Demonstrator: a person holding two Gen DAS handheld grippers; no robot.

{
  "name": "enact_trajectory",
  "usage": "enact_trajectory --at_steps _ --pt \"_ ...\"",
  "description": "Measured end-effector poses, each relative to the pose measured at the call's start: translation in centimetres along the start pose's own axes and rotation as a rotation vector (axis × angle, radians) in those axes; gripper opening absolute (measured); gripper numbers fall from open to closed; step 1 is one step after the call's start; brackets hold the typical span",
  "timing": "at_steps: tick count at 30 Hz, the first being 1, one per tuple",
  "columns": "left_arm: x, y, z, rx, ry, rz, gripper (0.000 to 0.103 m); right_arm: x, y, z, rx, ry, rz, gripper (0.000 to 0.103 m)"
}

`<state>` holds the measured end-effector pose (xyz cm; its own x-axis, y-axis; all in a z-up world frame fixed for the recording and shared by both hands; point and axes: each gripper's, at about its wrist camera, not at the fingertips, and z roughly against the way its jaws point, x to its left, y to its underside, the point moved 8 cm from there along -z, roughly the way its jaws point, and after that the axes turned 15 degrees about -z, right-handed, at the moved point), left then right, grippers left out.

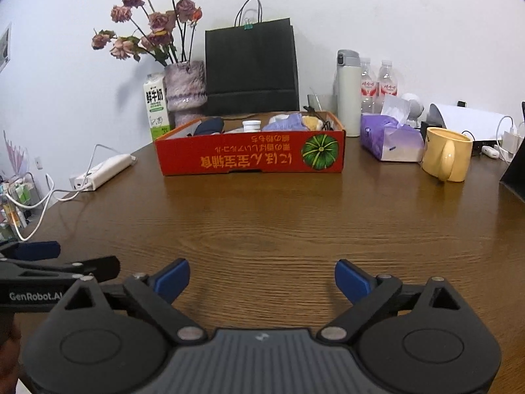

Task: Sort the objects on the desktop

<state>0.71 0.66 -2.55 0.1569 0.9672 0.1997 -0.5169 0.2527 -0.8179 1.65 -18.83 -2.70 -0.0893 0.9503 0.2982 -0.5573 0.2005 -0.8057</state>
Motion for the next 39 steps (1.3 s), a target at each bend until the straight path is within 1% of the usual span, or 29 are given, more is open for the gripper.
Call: enact_trajectory --at_steps 3,5,7,9,11,15,17,22,39 --pt "-0.2 -0.2 -1.4 0.018 0.004 -0.016 0.103 0.0 -0.3 -1.0 0.001 0.034 0.023 0.101" --pt "-0.2 -0.4 -2.9 0.052 0.013 -0.019 0.103 0.0 -0.7 -2.2 0.019 0.058 0.033 0.102" --pt "-0.1 -0.5 -4.3 0.093 0.040 -0.010 0.103 0.1 -1.1 -3.4 0.038 0.066 0.035 0.103" --pt "0.3 -0.9 -5.3 0.110 0.016 0.010 0.103 0.2 -1.5 -5.0 0.067 0.080 0.044 0.103" --pt "0.6 -1.1 -6.2 0.124 -0.008 0.004 0.103 0.1 -1.7 -6.2 0.091 0.099 0.044 0.103" --pt "1.1 -1.3 -7.2 0.130 -0.001 0.010 0.103 -0.2 -1.8 -7.6 0.107 0.099 0.001 0.103" --pt "1.1 -1.4 -7.5 0.138 -0.008 -0.008 0.103 -0.4 -1.6 -8.1 0.130 0.105 -0.009 0.103" --pt "1.2 -1.7 -8.1 0.136 0.009 -0.014 0.103 -0.6 -1.7 -8.6 0.133 0.132 0.011 0.103" --pt "1.2 -1.8 -8.1 0.140 -0.005 -0.011 0.103 -0.5 -1.7 -8.5 0.139 0.115 0.021 0.103"
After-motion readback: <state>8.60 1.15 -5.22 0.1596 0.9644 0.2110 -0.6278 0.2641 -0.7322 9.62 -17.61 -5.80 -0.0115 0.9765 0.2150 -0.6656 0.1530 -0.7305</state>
